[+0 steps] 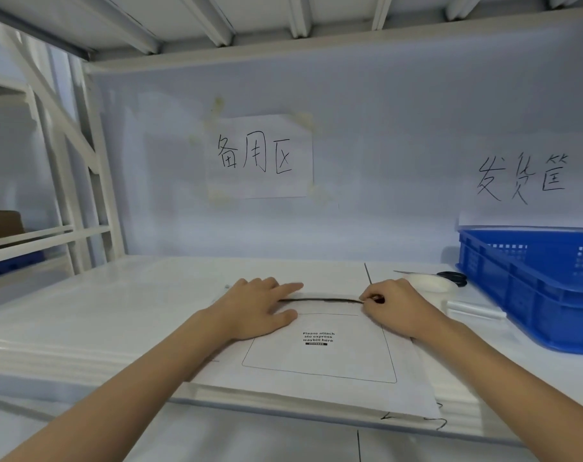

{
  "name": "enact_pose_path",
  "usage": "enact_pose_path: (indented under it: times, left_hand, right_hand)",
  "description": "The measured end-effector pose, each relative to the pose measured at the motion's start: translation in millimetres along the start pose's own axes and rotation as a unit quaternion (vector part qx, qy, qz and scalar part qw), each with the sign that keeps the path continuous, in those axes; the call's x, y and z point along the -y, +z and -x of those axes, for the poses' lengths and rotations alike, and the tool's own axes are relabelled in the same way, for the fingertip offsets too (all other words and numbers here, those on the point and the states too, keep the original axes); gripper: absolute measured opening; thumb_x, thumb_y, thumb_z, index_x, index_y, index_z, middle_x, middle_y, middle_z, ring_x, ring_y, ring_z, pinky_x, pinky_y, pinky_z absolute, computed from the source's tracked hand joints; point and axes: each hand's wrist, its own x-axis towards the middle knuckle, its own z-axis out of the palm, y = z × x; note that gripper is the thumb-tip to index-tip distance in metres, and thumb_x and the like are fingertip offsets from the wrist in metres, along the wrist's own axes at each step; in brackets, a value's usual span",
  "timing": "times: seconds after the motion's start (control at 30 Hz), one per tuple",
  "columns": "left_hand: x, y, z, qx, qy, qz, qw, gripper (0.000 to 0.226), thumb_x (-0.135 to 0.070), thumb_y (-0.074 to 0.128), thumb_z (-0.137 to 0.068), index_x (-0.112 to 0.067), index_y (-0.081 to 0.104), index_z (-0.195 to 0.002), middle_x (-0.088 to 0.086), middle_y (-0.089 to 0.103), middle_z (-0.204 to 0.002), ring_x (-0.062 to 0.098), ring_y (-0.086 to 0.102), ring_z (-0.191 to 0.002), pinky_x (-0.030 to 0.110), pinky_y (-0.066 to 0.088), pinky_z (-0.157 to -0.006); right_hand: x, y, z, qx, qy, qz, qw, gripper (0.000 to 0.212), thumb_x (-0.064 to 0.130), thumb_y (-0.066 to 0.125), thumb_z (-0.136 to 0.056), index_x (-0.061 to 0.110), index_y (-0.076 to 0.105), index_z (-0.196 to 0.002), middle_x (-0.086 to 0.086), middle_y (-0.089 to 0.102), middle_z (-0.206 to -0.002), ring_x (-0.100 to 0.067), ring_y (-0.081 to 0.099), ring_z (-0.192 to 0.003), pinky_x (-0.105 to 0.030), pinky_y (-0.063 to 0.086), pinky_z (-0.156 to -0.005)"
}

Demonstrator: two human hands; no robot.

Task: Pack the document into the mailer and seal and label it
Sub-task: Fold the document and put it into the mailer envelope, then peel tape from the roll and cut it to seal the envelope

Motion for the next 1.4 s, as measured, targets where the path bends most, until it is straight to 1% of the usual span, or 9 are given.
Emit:
enact_pose_path:
  times: [0.1, 0.2, 0.37, 0.57, 0.77, 0.93, 1.1, 1.2, 1.4]
  left_hand:
    - [-2, 2, 4, 0.022, -0.008, 0.013, 1.000, 0.046, -0.060, 0.030, -0.099, -0.053, 0.036, -0.144, -0.008, 0.044, -0.127, 0.017, 0.034, -0.122, 0.039, 0.025, -0.109]
    - [-4, 2, 4, 0.056, -0.017, 0.069, 0.996, 0.044, -0.059, 0.033, -0.099, -0.052, 0.040, -0.142, -0.008, 0.037, -0.143, 0.019, 0.028, -0.135, 0.040, 0.022, -0.113]
    - [-11, 6, -1, 0.082, -0.004, 0.092, 0.992, 0.050, -0.062, 0.027, -0.098, -0.047, 0.035, -0.145, -0.006, 0.036, -0.154, 0.023, 0.038, -0.139, 0.040, 0.029, -0.113]
    - [16, 4, 6, 0.106, -0.052, 0.086, 0.989, 0.055, -0.066, 0.024, -0.097, -0.051, 0.028, -0.149, -0.022, 0.022, -0.160, 0.010, 0.022, -0.149, 0.035, 0.017, -0.120]
    - [46, 10, 27, 0.084, -0.082, 0.108, 0.987, 0.051, -0.064, 0.027, -0.097, -0.054, 0.028, -0.147, -0.024, 0.021, -0.160, 0.005, 0.019, -0.149, 0.032, 0.015, -0.120]
    - [36, 6, 30, 0.091, -0.085, 0.138, 0.983, 0.066, -0.077, 0.027, -0.087, -0.052, 0.027, -0.148, -0.024, 0.018, -0.161, 0.005, 0.015, -0.149, 0.035, 0.013, -0.120]
    - [31, 0, 34, 0.104, -0.089, 0.159, 0.978, 0.076, -0.081, 0.032, -0.081, -0.049, 0.026, -0.150, -0.022, 0.017, -0.162, 0.007, 0.013, -0.150, 0.035, 0.011, -0.120]
    - [26, -1, 34, 0.100, -0.090, 0.163, 0.977, 0.076, -0.079, 0.036, -0.083, -0.047, 0.027, -0.151, -0.020, 0.017, -0.162, 0.008, 0.014, -0.150, 0.034, 0.011, -0.119]
    - [32, 2, 34, 0.077, -0.092, 0.200, 0.972, 0.081, -0.088, 0.033, -0.077, -0.050, 0.031, -0.148, -0.024, 0.024, -0.159, 0.004, 0.019, -0.148, 0.033, 0.014, -0.119]
  right_hand:
    - [10, 1, 2, 0.012, -0.004, 0.117, 0.993, 0.034, 0.040, 0.046, -0.082, 0.014, 0.066, -0.074, 0.001, 0.068, -0.076, -0.022, 0.062, -0.079, -0.035, 0.053, -0.079]
    - [36, 7, 0, -0.011, -0.066, 0.311, 0.948, 0.039, 0.042, 0.037, -0.091, 0.015, 0.060, -0.074, -0.006, 0.067, -0.087, -0.028, 0.054, -0.106, -0.042, 0.032, -0.109]
    - [75, 30, -8, 0.159, -0.095, 0.161, 0.970, 0.041, 0.044, 0.025, -0.098, 0.016, 0.053, -0.105, -0.004, 0.060, -0.117, -0.026, 0.053, -0.117, -0.040, 0.039, -0.097]
    - [60, 28, 3, 0.197, -0.048, 0.093, 0.975, 0.061, 0.051, 0.013, -0.102, 0.020, 0.032, -0.151, 0.003, 0.026, -0.160, -0.015, 0.020, -0.149, -0.038, 0.019, -0.119]
    - [34, 0, 17, 0.165, 0.009, 0.123, 0.979, 0.058, 0.056, 0.011, -0.098, 0.023, 0.054, -0.119, 0.002, 0.051, -0.134, -0.026, 0.043, -0.133, -0.047, 0.035, -0.106]
    - [16, -1, 22, 0.127, 0.011, 0.137, 0.982, 0.046, 0.058, 0.014, -0.097, 0.024, 0.042, -0.081, 0.008, 0.050, -0.096, -0.022, 0.051, -0.110, -0.046, 0.042, -0.094]
    - [7, -9, 14, 0.025, 0.017, 0.106, 0.994, 0.035, 0.045, 0.037, -0.095, 0.021, 0.052, -0.075, 0.000, 0.060, -0.088, -0.027, 0.058, -0.091, -0.037, 0.050, -0.079]
    - [-9, -31, 1, -0.046, 0.077, 0.153, 0.984, 0.024, 0.028, 0.044, -0.096, 0.012, 0.062, -0.092, -0.009, 0.060, -0.103, -0.029, 0.059, -0.097, -0.038, 0.050, -0.079]
    - [-17, -38, -17, 0.059, 0.148, 0.272, 0.949, 0.010, 0.011, 0.045, -0.095, 0.012, 0.051, -0.102, -0.004, 0.055, -0.094, -0.023, 0.058, -0.088, -0.030, 0.045, -0.069]
